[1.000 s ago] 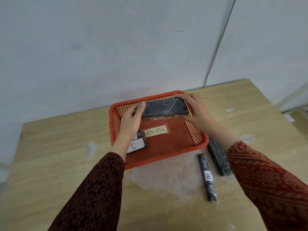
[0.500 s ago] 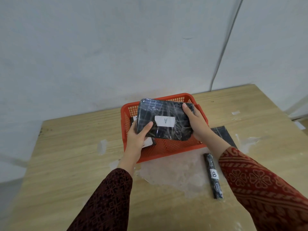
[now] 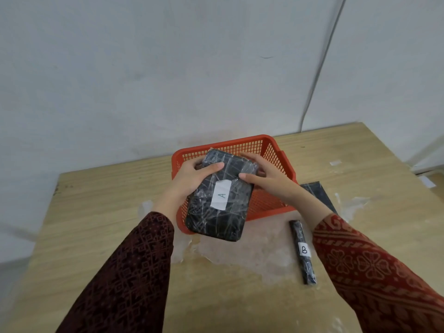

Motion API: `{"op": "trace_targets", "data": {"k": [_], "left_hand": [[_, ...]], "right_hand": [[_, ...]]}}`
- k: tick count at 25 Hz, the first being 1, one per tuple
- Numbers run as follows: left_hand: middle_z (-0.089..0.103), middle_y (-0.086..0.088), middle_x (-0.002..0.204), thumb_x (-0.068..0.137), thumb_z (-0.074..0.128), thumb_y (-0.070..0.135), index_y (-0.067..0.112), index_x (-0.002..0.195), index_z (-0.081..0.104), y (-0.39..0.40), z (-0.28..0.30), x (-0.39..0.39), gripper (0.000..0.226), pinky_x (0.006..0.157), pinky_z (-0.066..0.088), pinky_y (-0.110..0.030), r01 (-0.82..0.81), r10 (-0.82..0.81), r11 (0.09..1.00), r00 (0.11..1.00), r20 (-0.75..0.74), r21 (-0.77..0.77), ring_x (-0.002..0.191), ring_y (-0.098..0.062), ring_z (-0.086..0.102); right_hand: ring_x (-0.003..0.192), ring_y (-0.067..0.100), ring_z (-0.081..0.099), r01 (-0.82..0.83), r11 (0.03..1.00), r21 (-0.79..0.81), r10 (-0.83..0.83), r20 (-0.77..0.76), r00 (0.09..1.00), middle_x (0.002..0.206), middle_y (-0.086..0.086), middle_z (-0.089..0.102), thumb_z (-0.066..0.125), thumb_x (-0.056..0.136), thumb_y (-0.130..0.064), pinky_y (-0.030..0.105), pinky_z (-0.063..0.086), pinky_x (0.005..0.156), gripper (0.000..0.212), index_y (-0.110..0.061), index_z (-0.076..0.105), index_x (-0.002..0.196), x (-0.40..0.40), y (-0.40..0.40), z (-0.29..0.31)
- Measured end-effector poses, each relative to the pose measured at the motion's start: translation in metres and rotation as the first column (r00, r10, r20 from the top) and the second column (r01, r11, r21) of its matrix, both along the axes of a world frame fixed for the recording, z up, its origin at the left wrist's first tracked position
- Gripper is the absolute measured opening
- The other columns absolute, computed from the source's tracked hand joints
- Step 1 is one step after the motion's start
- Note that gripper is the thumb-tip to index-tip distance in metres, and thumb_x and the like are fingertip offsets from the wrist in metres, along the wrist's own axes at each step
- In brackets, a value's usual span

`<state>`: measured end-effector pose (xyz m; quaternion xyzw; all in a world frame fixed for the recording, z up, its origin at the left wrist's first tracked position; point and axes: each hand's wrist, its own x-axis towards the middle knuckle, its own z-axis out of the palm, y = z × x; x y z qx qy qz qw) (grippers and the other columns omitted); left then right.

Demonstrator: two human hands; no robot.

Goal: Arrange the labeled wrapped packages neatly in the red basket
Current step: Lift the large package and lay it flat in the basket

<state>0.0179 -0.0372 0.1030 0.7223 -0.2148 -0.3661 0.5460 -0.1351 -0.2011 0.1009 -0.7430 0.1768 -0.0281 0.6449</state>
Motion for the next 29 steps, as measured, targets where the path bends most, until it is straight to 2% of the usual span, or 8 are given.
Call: {"op": "trace_targets", "data": {"k": [4, 6, 10, 12, 15, 18, 24, 29], "left_hand": [[0.075, 0.008, 0.095, 0.053, 0.078, 0.062, 0.04, 0.094, 0.071, 0.002, -0.012, -0.006, 0.047, 0.07, 0.054, -0.026, 0.03, -0.029, 0.999, 0.998, -0.056, 0.028, 0.084, -0.012, 0.072], [0.075, 0.004, 0.098, 0.052, 0.076, 0.066, 0.034, 0.101, 0.07, 0.007, -0.022, -0.011, 0.059, 0.076, 0.054, -0.031, -0.026, 0.035, 0.997, 0.993, -0.112, 0.074, 0.086, -0.014, 0.072], [0.074, 0.001, 0.101, 0.063, 0.078, 0.049, 0.026, 0.107, 0.066, 0.01, -0.049, -0.026, 0.051, 0.073, 0.057, -0.035, -0.244, 0.218, 0.969, 0.92, -0.324, -0.04, 0.091, -0.017, 0.07], [0.069, -0.002, 0.104, 0.072, 0.078, 0.037, 0.019, 0.106, 0.061, -0.004, -0.062, -0.035, 0.042, 0.07, 0.057, -0.035, -0.468, 0.426, 0.883, 0.83, -0.361, -0.033, 0.092, -0.018, 0.068], [0.063, 0.0, 0.1, 0.077, 0.075, 0.032, 0.015, 0.098, 0.058, -0.03, -0.075, -0.043, 0.032, 0.079, 0.055, -0.036, -0.693, 0.686, 0.72, 0.702, -0.193, 0.038, 0.093, -0.017, 0.063], [0.063, -0.006, 0.115, 0.082, 0.071, 0.027, 0.008, 0.116, 0.059, -0.057, -0.082, -0.039, 0.041, 0.093, 0.05, -0.039, -0.568, 0.567, 0.823, 0.822, 0.051, 0.011, 0.105, -0.019, 0.06], [0.054, -0.012, 0.134, 0.088, 0.063, 0.02, 0.005, 0.135, 0.048, -0.097, -0.105, -0.012, 0.051, 0.104, 0.04, -0.043, -0.483, 0.409, 0.845, 0.861, 0.303, 0.23, 0.124, -0.027, 0.048], [0.04, -0.013, 0.139, 0.092, 0.056, 0.02, 0.01, 0.129, 0.047, -0.106, -0.115, -0.023, 0.04, 0.095, 0.029, -0.016, -0.444, 0.32, 0.888, 0.783, 0.533, 0.118, 0.126, -0.025, 0.042]], "right_hand": [[0.092, -0.004, 0.066, -0.021, 0.992, -0.123, 0.015, -0.049, 0.999, 0.109, -0.015, 0.065, 0.067, 0.085, -0.037, 0.014, 0.056, 0.064, 0.038, -0.035, 0.054, 0.12, -0.002, -0.003, -0.016], [0.092, 0.003, 0.068, 0.092, 0.994, -0.052, -0.092, -0.014, 0.996, 0.107, -0.01, 0.067, 0.066, 0.086, -0.034, 0.016, 0.057, 0.066, 0.025, -0.036, 0.057, 0.109, -0.003, -0.006, -0.025], [0.095, 0.015, 0.071, 0.392, 0.886, 0.247, -0.398, -0.025, 0.917, 0.113, 0.006, 0.068, 0.065, 0.088, -0.025, 0.031, 0.061, 0.074, 0.023, -0.022, 0.059, 0.11, -0.006, -0.015, -0.039], [0.103, 0.023, 0.066, 0.483, 0.866, 0.129, -0.477, -0.079, 0.876, 0.116, 0.01, 0.066, 0.064, 0.089, -0.028, 0.042, 0.056, 0.088, 0.024, -0.017, 0.06, 0.11, -0.003, -0.018, -0.047], [0.111, 0.028, 0.053, 0.448, 0.829, -0.335, -0.508, -0.115, 0.854, 0.123, 0.016, 0.053, 0.06, 0.09, -0.035, 0.038, 0.045, 0.098, 0.043, -0.004, 0.055, 0.119, 0.004, -0.022, -0.057], [0.117, 0.035, 0.046, 0.356, 0.748, -0.56, -0.47, -0.067, 0.88, 0.13, 0.022, 0.041, 0.058, 0.093, -0.022, 0.029, 0.037, 0.089, 0.054, 0.005, 0.035, 0.134, 0.012, -0.031, -0.063], [0.139, 0.044, 0.022, -0.059, 0.609, -0.791, -0.256, -0.267, 0.929, 0.154, 0.027, 0.015, 0.043, 0.099, -0.019, 0.047, 0.021, 0.115, 0.057, 0.005, 0.021, 0.146, 0.035, -0.058, -0.084], [0.137, 0.05, 0.029, -0.157, 0.404, -0.901, -0.151, -0.236, 0.96, 0.141, 0.038, 0.038, 0.051, 0.095, -0.007, 0.056, 0.026, 0.112, 0.046, 0.02, 0.039, 0.131, 0.031, -0.062, -0.103]]}}
